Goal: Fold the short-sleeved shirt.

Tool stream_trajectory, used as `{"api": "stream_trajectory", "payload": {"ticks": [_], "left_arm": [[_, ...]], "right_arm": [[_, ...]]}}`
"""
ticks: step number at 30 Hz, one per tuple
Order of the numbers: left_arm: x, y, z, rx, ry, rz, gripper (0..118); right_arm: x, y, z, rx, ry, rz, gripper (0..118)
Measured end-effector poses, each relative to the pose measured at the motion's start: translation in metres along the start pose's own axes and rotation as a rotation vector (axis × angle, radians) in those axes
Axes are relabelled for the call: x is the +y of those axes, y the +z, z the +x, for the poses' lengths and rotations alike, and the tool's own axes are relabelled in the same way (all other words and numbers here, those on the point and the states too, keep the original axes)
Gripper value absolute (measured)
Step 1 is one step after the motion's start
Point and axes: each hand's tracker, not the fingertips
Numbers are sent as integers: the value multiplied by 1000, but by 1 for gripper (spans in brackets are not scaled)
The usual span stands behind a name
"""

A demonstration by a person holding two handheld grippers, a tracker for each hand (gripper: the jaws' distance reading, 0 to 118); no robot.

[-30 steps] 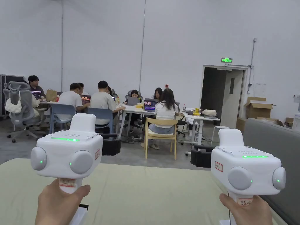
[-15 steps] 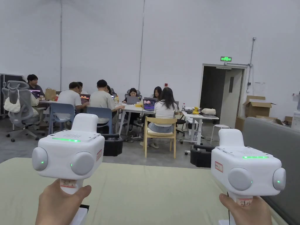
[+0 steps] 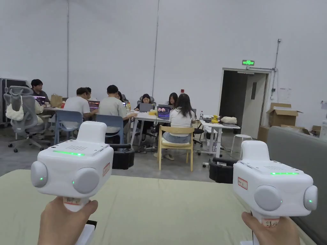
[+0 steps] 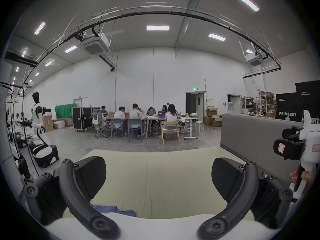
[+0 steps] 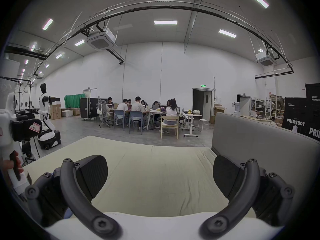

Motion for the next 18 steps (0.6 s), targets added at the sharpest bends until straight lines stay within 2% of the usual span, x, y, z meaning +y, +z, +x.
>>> {"api": "stream_trajectory", "payload": {"ticks": [1,2,3,4,5,6,7,8,9,10,13,16,18], "left_arm": [[-2,3,-1,-17,-4,14,118],[-3,5,-1,-39,-15,13,103],[-3,5,-1,-49,-22,6,57],[-3,4,0,-59,-32,-2,0],[-5,1,2,-47,-36,-14,0],[-11,-2,4,11,-43,-63,0],[-11,-4,5,-36,-10,-40,0],[-11,-7,6,-88,10,-79,0],[-13,-9,9,-72,5,-80,0],[-17,-8,14,-38,-18,-64,0],[-23,-13,21,-18,-50,-60,0],[-28,-15,15,-2,-46,-72,0],[-33,-11,4,14,-22,-67,0]], "right_arm": [[-2,1,0,-2,-2,10,118],[-3,3,0,-10,-1,19,112],[-6,5,0,-50,16,47,92],[-10,8,-1,-86,32,72,61],[-15,8,-4,-108,71,76,41],[-18,5,-6,-160,107,55,41],[-23,0,-5,-214,124,4,3],[-28,-2,1,-124,61,17,3],[-33,-3,6,-26,17,4,3],[-36,-4,8,-25,-1,-22,3],[-45,-5,11,-72,16,-16,3],[-48,-8,16,-12,-45,-28,3],[-47,-7,8,-9,-46,-28,3]]}}
